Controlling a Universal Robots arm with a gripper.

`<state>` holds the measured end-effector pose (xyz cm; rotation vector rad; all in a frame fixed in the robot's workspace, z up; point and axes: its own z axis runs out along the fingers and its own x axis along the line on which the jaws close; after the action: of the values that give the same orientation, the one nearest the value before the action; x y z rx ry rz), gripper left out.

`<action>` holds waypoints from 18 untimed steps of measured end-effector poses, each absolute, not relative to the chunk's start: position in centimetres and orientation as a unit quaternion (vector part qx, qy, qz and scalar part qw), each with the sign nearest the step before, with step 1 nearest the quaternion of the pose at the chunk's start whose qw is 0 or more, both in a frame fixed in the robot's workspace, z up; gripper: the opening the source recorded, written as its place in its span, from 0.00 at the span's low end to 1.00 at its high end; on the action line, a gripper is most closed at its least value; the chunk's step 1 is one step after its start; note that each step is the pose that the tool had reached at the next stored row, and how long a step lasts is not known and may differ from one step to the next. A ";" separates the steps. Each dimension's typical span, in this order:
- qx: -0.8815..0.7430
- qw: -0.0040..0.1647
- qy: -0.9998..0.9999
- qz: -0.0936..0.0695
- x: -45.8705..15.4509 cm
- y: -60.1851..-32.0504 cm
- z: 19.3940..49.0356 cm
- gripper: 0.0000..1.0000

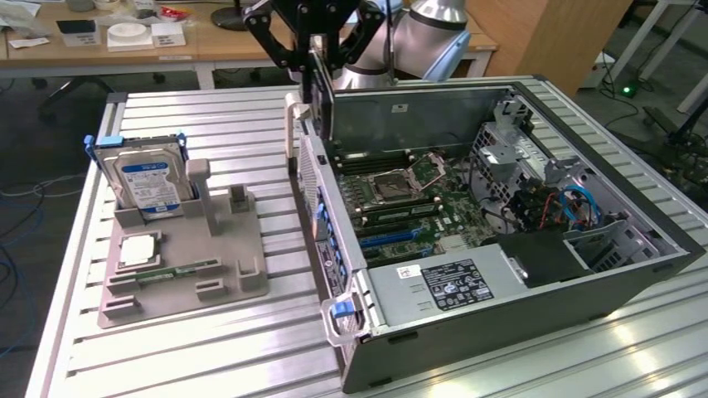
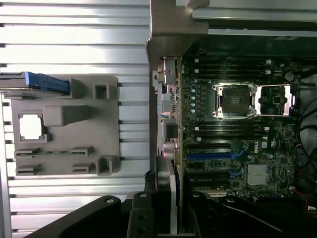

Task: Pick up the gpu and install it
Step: 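Pick up the gpu and move the gpu toward the slot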

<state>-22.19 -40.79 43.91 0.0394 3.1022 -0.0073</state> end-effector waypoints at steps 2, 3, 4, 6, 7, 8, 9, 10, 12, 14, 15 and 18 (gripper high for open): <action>0.013 0.020 1.000 -0.002 -22.0 -40.8 43.9 0.28; 0.013 0.020 1.000 -0.002 -21.9 -40.8 43.9 0.28; 0.013 0.020 1.000 -0.002 -21.8 -40.8 43.9 0.28; 0.013 0.020 1.000 -0.002 -21.6 -40.8 43.9 0.28; 0.013 0.020 1.000 -0.002 -21.5 -40.8 43.9 0.28; 0.013 0.020 1.000 -0.002 -21.4 -40.8 43.9 0.28; 0.013 0.020 1.000 -0.002 -21.3 -40.8 43.9 0.28; 0.013 0.020 1.000 -0.002 -21.2 -40.8 43.9 0.28; 0.013 0.020 1.000 -0.002 -21.0 -40.8 43.9 0.28; 0.013 0.020 1.000 -0.002 -20.8 -40.8 43.9 0.28; 0.013 0.020 1.000 -0.002 -20.7 -40.8 43.9 0.28; 0.013 0.020 1.000 -0.002 -20.4 -40.8 43.9 0.28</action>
<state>-20.44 -40.79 43.89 0.0393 3.1022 -0.0074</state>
